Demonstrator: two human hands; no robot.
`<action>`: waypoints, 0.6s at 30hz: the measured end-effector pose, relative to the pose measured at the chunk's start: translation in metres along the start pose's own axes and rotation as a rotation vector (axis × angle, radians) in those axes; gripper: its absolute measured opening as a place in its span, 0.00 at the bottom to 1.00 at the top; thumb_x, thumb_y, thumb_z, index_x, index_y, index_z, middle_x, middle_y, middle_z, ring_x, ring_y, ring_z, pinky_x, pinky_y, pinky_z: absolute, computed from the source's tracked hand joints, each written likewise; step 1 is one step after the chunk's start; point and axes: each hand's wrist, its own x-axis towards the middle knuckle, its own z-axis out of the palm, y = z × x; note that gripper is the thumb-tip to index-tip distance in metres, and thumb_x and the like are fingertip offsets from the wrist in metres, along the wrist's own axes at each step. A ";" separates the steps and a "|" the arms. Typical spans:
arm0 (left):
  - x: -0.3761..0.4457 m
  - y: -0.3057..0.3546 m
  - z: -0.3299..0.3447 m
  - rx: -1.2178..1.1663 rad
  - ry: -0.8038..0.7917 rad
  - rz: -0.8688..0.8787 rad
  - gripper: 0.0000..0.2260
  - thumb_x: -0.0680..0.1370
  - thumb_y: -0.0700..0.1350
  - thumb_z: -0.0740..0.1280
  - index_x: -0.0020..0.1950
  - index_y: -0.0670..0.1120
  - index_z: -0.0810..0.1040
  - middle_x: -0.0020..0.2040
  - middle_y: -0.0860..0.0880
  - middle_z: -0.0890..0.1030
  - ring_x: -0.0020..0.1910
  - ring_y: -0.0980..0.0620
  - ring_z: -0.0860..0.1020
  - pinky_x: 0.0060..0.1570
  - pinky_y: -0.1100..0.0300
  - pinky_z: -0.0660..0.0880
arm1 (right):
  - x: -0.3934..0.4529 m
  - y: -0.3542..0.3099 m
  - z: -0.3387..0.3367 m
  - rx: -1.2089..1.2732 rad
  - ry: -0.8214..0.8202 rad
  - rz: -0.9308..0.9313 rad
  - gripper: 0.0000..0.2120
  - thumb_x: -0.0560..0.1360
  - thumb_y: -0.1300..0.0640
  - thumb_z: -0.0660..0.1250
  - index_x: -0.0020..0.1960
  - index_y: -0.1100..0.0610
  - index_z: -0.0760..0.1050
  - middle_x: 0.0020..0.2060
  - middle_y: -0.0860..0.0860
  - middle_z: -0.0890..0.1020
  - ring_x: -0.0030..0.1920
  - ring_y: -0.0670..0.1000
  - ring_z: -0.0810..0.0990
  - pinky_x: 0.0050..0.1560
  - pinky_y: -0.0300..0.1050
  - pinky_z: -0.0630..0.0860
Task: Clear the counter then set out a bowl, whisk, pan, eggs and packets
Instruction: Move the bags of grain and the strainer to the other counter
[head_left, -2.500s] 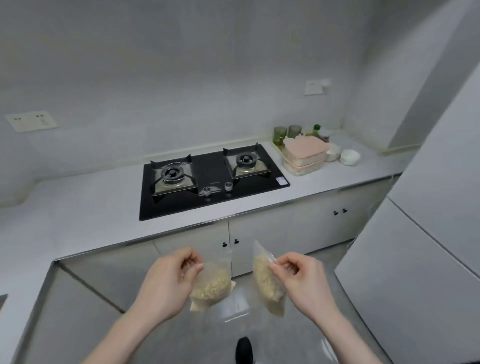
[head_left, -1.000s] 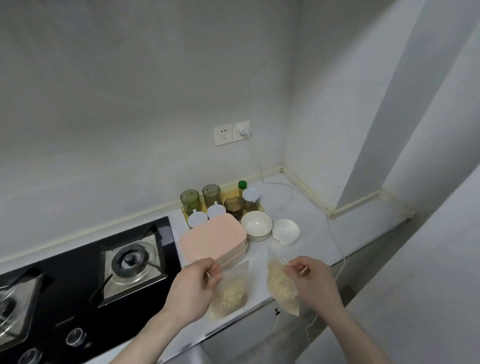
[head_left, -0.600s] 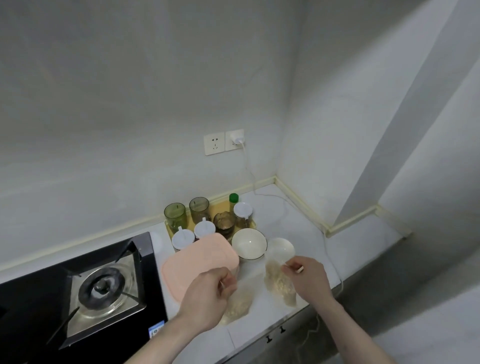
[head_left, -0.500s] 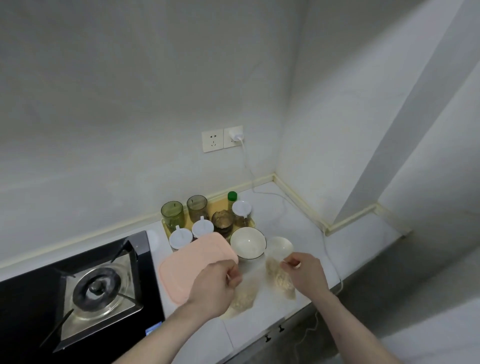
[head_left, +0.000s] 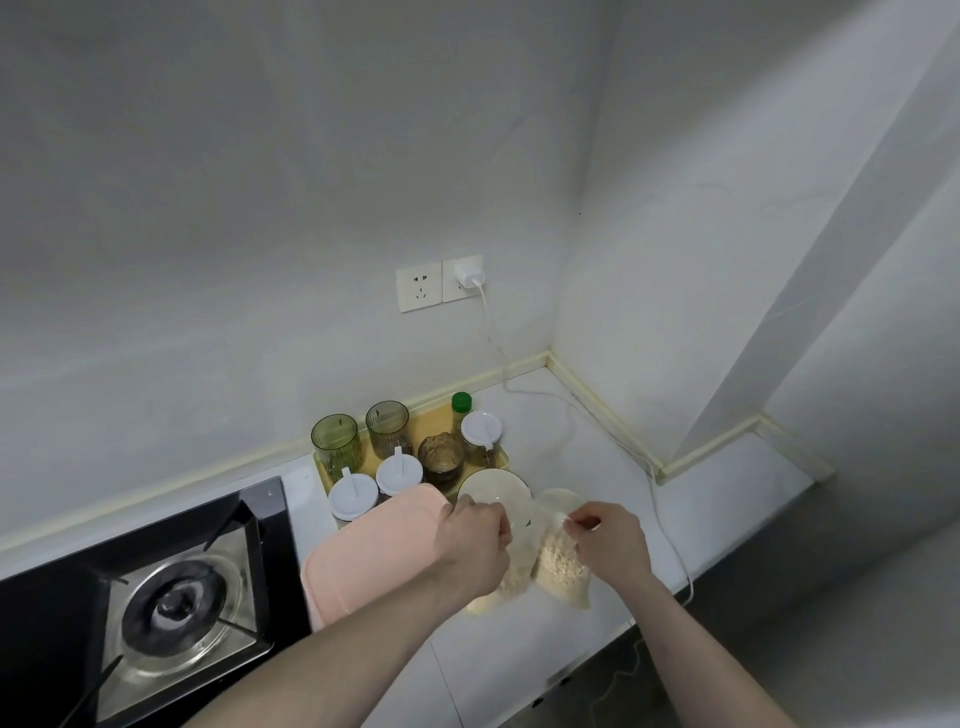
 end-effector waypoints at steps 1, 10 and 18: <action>0.003 0.000 0.001 -0.007 -0.002 -0.008 0.08 0.78 0.42 0.63 0.52 0.53 0.79 0.52 0.52 0.82 0.60 0.49 0.71 0.60 0.55 0.66 | 0.001 -0.002 0.000 -0.003 0.004 0.004 0.02 0.74 0.52 0.74 0.43 0.46 0.84 0.40 0.41 0.85 0.40 0.45 0.85 0.51 0.47 0.83; 0.019 0.000 0.005 -0.048 0.037 -0.035 0.08 0.77 0.41 0.62 0.50 0.53 0.78 0.50 0.54 0.81 0.59 0.50 0.72 0.60 0.57 0.65 | 0.013 -0.010 0.002 0.027 0.127 -0.007 0.03 0.76 0.55 0.72 0.45 0.48 0.84 0.42 0.42 0.85 0.45 0.45 0.82 0.48 0.36 0.74; 0.017 -0.009 0.014 0.089 0.003 0.046 0.07 0.80 0.44 0.61 0.52 0.53 0.78 0.51 0.52 0.81 0.59 0.48 0.72 0.63 0.53 0.66 | 0.010 0.004 0.012 0.046 0.069 0.045 0.04 0.78 0.57 0.69 0.49 0.50 0.83 0.46 0.45 0.85 0.48 0.47 0.83 0.43 0.32 0.72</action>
